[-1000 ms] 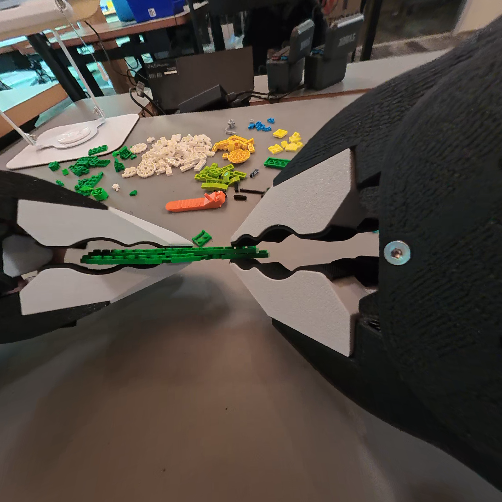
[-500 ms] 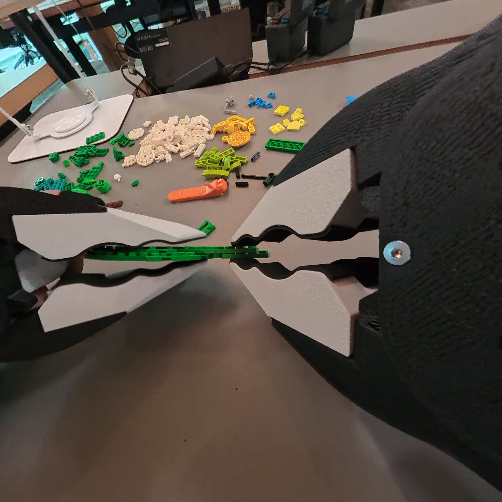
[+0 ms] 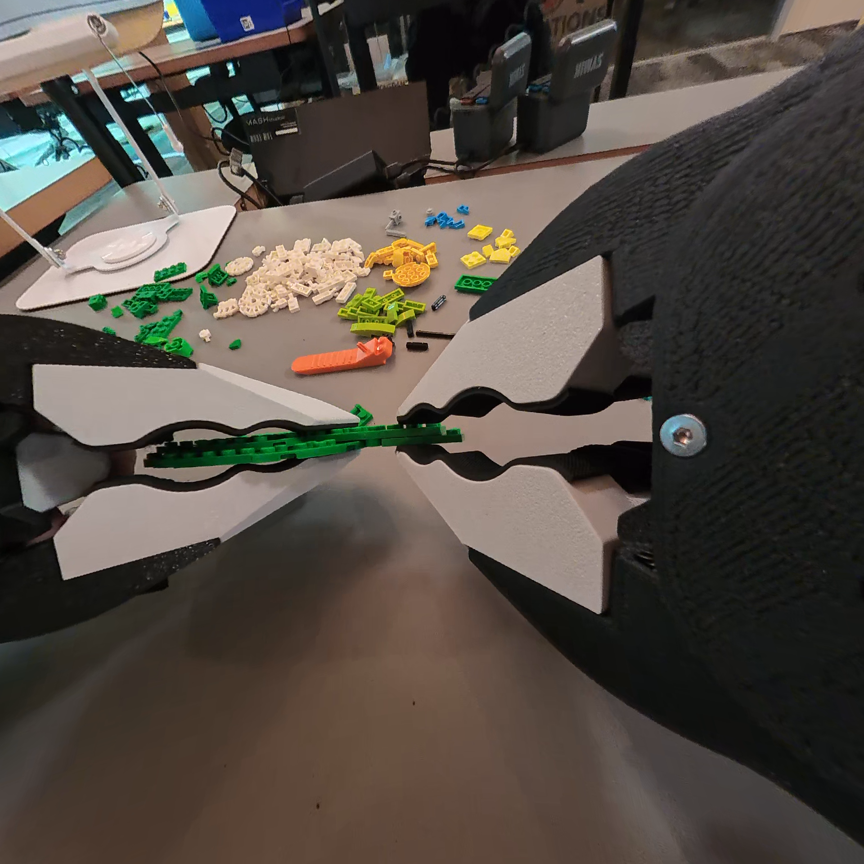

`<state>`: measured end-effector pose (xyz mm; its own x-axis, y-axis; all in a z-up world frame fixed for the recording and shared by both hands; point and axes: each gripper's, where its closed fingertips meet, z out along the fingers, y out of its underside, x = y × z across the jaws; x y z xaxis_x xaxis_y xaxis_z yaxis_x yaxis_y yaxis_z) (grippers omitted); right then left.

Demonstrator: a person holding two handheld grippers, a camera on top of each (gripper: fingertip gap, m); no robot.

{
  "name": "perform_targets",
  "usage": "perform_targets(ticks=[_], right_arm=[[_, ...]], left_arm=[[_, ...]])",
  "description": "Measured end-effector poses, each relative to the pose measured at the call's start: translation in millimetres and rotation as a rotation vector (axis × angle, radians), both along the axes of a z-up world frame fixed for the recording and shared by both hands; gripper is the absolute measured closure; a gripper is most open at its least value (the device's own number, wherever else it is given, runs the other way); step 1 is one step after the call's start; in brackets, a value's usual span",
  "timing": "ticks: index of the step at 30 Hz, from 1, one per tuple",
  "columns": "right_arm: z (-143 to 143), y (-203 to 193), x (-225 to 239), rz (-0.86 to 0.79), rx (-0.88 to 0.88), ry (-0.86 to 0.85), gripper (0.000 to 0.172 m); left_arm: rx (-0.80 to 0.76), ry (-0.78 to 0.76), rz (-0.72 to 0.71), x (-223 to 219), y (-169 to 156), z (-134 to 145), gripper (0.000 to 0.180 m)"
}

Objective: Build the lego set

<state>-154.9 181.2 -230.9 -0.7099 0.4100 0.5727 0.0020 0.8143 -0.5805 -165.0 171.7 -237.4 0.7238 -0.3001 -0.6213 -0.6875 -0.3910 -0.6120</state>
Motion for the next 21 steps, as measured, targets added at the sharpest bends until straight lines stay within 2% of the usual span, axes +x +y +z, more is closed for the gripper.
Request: perform_targets(ticks=[6, 7, 9, 11, 14, 21], right_arm=[[-3, 0, -5, -0.013, -0.007, 0.017, 0.164], [-3, 2, -10, -0.035, 0.016, 0.055, 0.158], [-4, 8, -19, -0.092, 0.091, 0.105, 0.129], [-8, 12, -26, -0.131, 0.151, 0.124, 0.118], [-8, 18, -35, -0.174, 0.285, 0.204, 0.122], [-7, 17, -44, -0.199, 0.475, 0.307, 0.154]], left_arm=[[-0.027, 0.013, 0.01, -2, -2, -4, 0.175], [-0.03, 0.013, 0.023, -4, -2, -4, 0.175], [-0.031, -0.006, 0.024, -3, -1, -4, 0.175], [-0.035, 0.007, 0.034, -3, -1, -4, 0.175], [-0.029, 0.02, 0.048, -3, 1, -2, 0.175], [-0.009, 0.035, 0.078, -6, 1, 5, 0.175]])
